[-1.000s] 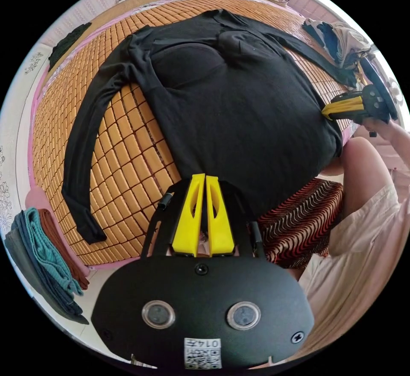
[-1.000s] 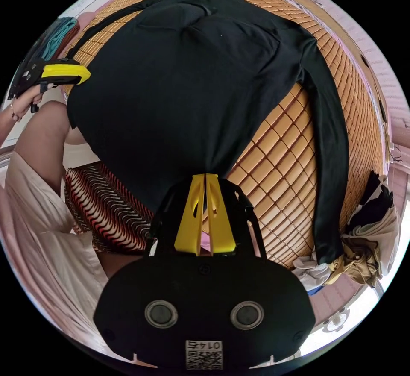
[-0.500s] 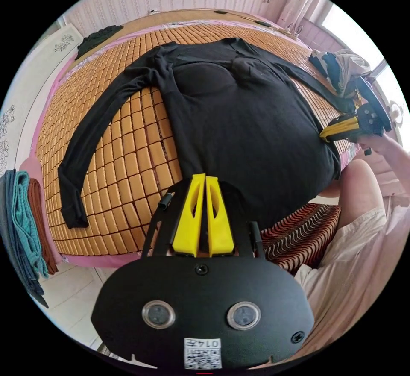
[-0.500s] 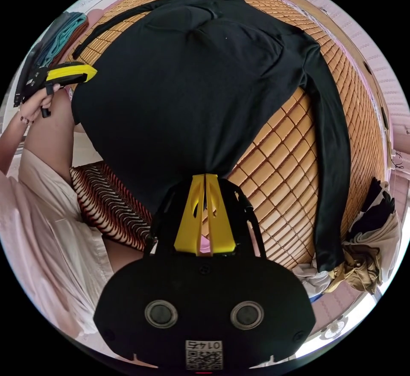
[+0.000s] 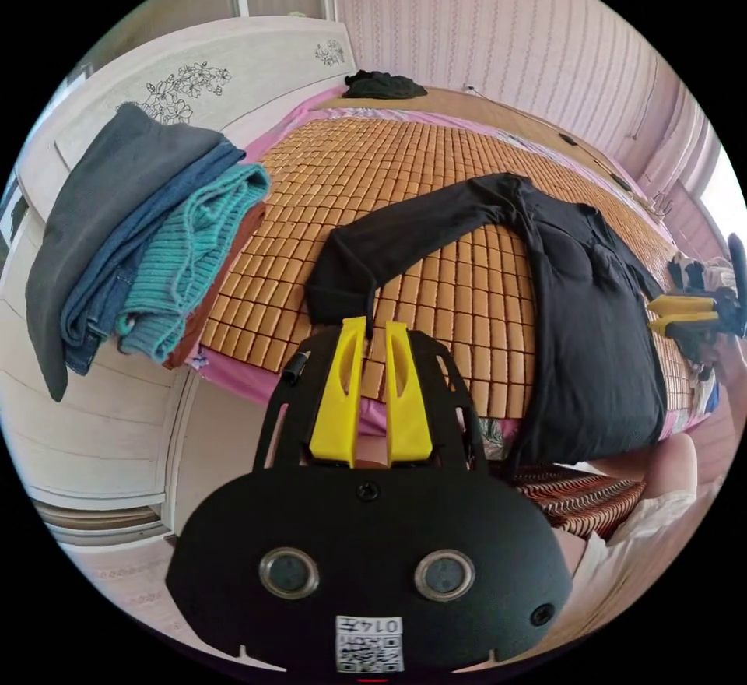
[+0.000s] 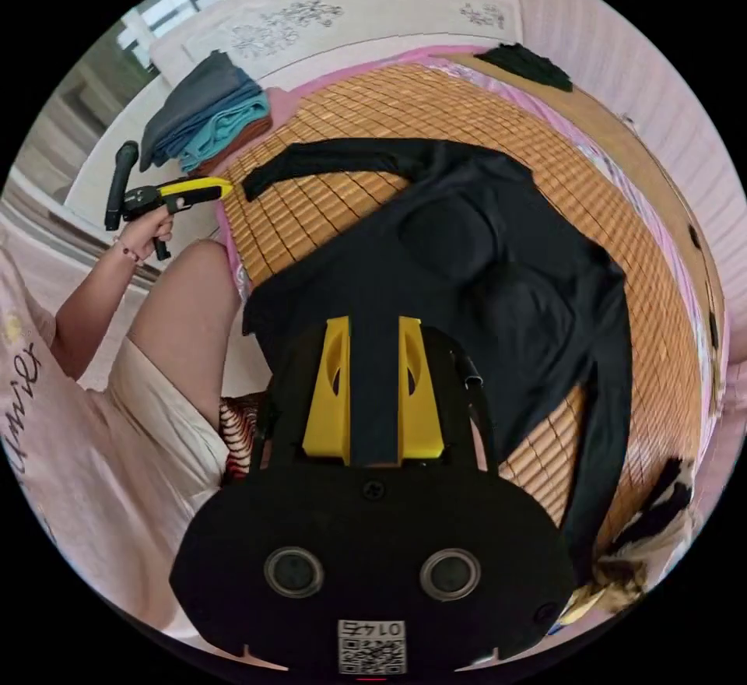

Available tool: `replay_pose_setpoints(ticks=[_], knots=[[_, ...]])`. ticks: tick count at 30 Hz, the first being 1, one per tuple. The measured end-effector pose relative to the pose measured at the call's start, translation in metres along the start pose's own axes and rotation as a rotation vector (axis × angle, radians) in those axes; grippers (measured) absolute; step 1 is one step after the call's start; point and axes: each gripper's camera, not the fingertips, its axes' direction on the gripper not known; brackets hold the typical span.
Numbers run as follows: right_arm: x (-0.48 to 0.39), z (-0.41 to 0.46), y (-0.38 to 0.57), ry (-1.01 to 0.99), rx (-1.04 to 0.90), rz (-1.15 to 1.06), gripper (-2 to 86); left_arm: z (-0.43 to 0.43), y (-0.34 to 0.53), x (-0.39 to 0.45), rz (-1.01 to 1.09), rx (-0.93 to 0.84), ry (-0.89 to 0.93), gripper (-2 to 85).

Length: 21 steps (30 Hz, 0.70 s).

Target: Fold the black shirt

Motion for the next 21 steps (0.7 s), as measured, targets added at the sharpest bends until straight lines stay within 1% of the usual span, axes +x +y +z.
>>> replay_pose_setpoints(ticks=[2,4,7,10,12,14,16,21], knots=[[-0.035,0.033,-0.059,-0.104,0.051,-0.121,9.5,0.006,0.006,-0.018,-0.004,0.014,-0.011,5.1],[-0.058,0.062,-0.100,-0.175,0.070,-0.172,10.0,0.012,0.009,-0.031,-0.011,0.022,0.015,5.4],[-0.093,0.114,-0.156,-0.228,0.031,-0.228,10.5,0.029,0.011,-0.048,-0.005,-0.004,0.062,6.1],[-0.128,0.158,-0.191,-0.202,-0.022,-0.288,11.0,0.050,0.015,-0.059,0.064,-0.084,-0.053,5.3],[-0.147,0.179,-0.203,-0.181,-0.058,-0.322,11.2,0.058,0.020,-0.071,0.053,-0.106,-0.105,1.6],[-0.168,0.199,-0.212,-0.144,-0.091,-0.370,11.1,0.062,0.031,-0.090,0.037,-0.108,-0.085,-0.1],[-0.180,0.210,-0.216,-0.124,-0.080,-0.394,10.9,0.061,0.042,-0.108,0.000,-0.081,-0.061,-0.5],[-0.199,0.247,-0.229,-0.096,-0.095,-0.395,10.8,0.058,0.072,-0.157,-0.115,-0.062,-0.023,-0.6]])
